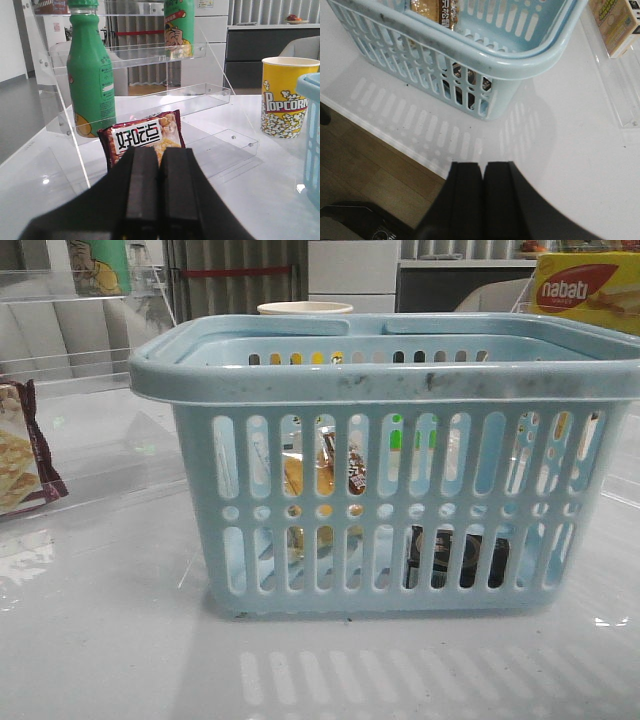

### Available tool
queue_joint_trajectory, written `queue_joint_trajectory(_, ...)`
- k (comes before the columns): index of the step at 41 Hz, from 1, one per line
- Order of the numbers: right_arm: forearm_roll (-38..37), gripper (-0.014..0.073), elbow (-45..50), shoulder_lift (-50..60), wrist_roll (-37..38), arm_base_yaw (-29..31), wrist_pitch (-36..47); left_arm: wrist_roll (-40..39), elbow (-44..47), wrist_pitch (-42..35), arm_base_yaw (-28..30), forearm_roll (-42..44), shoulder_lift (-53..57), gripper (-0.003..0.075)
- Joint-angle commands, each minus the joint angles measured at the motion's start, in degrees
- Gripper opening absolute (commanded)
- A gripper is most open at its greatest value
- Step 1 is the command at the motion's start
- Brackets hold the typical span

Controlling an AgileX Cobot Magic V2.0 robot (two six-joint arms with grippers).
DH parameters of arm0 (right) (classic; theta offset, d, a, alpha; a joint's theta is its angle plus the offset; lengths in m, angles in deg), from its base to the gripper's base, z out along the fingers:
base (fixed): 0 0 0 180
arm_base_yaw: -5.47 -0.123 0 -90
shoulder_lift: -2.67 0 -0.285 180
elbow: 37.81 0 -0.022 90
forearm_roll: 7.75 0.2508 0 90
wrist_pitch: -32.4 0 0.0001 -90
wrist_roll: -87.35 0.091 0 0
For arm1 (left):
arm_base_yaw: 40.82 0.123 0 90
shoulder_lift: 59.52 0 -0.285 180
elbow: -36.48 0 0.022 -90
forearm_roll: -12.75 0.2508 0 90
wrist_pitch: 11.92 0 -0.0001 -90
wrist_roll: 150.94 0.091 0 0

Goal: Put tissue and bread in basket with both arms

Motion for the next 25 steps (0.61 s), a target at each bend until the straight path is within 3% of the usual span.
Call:
queue_joint_trajectory(1, -0.19, 0.0055, -1.47, -0.27, -0.56, 0.02, 3.61, -0.54, -0.07, -5.07, -0.17, -0.04, 0.95, 0.0091)
queue_joint_trajectory(25, -1.56, 0.0055, -0.19, 2.07, -0.56, -0.16, 5.28, -0.54, -0.07, -5.07, -0.17, -0.04, 0.95, 0.0091)
